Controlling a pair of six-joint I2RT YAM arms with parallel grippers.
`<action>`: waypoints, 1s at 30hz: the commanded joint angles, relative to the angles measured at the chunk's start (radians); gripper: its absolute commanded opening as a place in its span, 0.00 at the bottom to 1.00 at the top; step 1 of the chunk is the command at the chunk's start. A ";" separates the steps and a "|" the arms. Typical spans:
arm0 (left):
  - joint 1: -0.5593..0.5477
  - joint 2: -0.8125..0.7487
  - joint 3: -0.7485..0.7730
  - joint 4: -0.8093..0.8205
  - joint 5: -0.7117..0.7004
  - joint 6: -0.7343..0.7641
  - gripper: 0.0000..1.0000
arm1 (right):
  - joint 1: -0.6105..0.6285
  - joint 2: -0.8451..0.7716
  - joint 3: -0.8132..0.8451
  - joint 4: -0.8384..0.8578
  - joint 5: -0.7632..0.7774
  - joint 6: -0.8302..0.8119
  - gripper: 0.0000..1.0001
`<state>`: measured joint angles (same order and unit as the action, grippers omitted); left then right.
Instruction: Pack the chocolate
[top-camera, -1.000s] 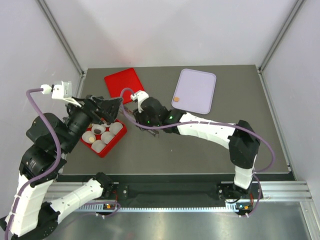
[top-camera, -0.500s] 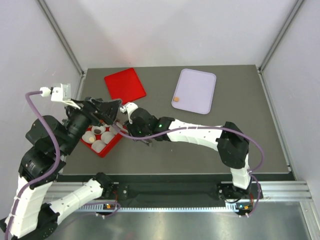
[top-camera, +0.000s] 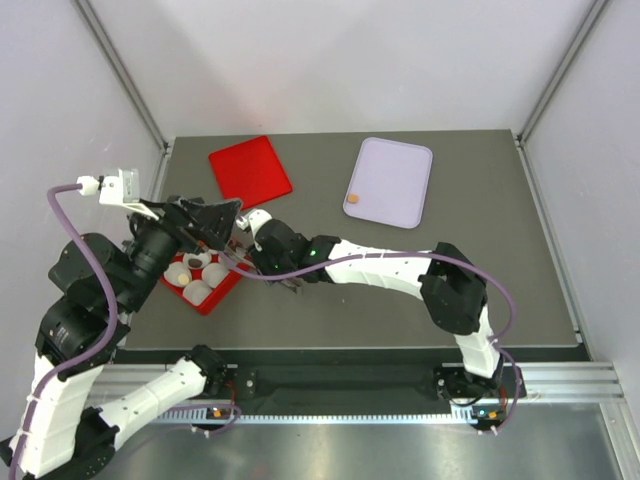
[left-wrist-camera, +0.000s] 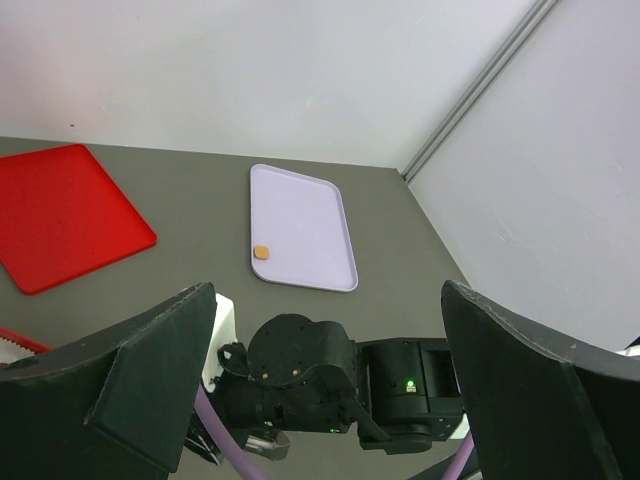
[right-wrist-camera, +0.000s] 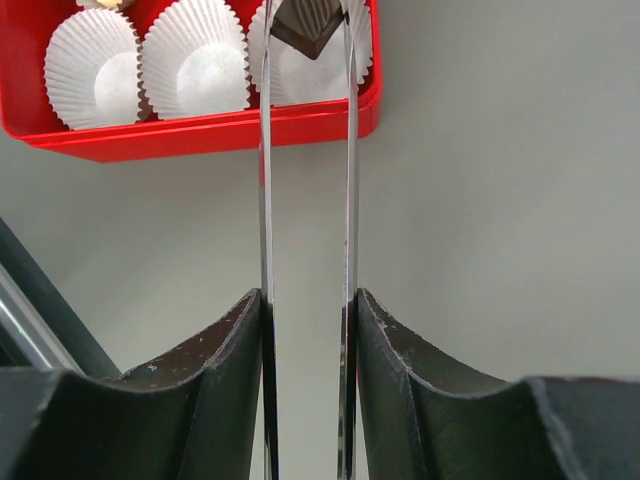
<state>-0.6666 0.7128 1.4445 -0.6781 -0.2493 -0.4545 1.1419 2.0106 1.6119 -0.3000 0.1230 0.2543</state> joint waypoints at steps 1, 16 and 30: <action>0.001 -0.007 -0.007 0.015 -0.005 0.002 0.99 | 0.019 0.008 0.059 0.022 0.021 -0.012 0.38; 0.002 -0.006 -0.006 0.020 0.001 -0.009 0.99 | 0.018 -0.018 0.060 0.019 0.038 -0.023 0.41; 0.001 -0.009 -0.004 0.020 0.001 -0.010 0.99 | 0.019 -0.030 0.065 0.019 0.043 -0.030 0.43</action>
<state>-0.6666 0.7128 1.4437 -0.6777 -0.2485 -0.4625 1.1435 2.0186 1.6196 -0.3016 0.1455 0.2359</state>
